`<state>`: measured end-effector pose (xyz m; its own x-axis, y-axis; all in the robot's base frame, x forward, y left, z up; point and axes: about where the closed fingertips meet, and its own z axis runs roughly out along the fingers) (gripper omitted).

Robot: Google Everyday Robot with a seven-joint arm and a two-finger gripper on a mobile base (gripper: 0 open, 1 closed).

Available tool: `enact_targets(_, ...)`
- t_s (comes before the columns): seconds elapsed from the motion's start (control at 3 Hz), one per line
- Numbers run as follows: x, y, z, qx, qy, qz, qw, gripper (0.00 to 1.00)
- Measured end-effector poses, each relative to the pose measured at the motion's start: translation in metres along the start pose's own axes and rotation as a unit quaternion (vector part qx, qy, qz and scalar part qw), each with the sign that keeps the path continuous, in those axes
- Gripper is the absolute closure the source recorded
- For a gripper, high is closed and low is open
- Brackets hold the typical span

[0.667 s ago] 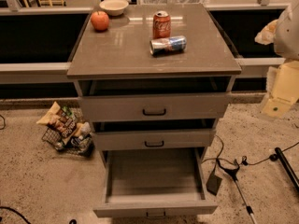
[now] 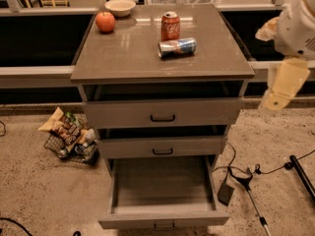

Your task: Place redbull can into bottom drawer

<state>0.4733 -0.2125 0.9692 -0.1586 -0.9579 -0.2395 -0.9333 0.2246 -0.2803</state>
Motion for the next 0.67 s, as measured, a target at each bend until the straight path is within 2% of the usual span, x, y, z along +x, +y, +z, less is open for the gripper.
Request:
enact_targets(0.33,-0.018,-0.057,0.043,0.009,-0.063,-0.025,0.9977,0.00)
enact_targets(0.67,-0.035,-0.095,0.078,-0.001,-0.107,-0.031,0.9938,0.00)
